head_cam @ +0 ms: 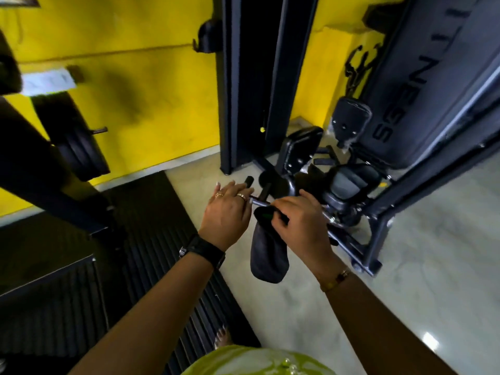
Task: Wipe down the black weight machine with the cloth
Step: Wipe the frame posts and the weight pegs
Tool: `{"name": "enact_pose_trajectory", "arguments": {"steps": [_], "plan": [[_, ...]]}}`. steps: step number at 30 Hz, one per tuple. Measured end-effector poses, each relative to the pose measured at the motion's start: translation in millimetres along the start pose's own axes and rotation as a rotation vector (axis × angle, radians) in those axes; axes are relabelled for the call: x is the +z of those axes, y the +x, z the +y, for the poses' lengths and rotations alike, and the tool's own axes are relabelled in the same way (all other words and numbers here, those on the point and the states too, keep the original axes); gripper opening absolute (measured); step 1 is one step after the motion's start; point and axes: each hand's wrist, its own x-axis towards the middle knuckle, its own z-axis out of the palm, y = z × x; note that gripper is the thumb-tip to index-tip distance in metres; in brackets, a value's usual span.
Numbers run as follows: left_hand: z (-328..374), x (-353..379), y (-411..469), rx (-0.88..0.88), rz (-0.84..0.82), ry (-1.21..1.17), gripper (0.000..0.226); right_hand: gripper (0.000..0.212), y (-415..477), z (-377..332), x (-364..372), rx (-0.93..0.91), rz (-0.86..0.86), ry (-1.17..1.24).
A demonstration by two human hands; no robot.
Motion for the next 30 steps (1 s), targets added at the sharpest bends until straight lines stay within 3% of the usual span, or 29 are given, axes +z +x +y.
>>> {"name": "enact_pose_trajectory", "arguments": {"steps": [9,23,30], "plan": [[-123.5,-58.2,79.4,-0.194,0.133,0.083,0.049,0.025,133.9,-35.2,113.9,-0.157,-0.025,0.233],[-263.4,-140.6,71.1,-0.594,0.377,0.222,0.051,0.028,265.9,-141.8,239.2,-0.427,-0.008,0.436],[-327.6,-180.9,97.3,-0.748,0.539,0.351,0.057,0.029,348.8,-193.1,299.6,-0.615,-0.067,0.691]]}}
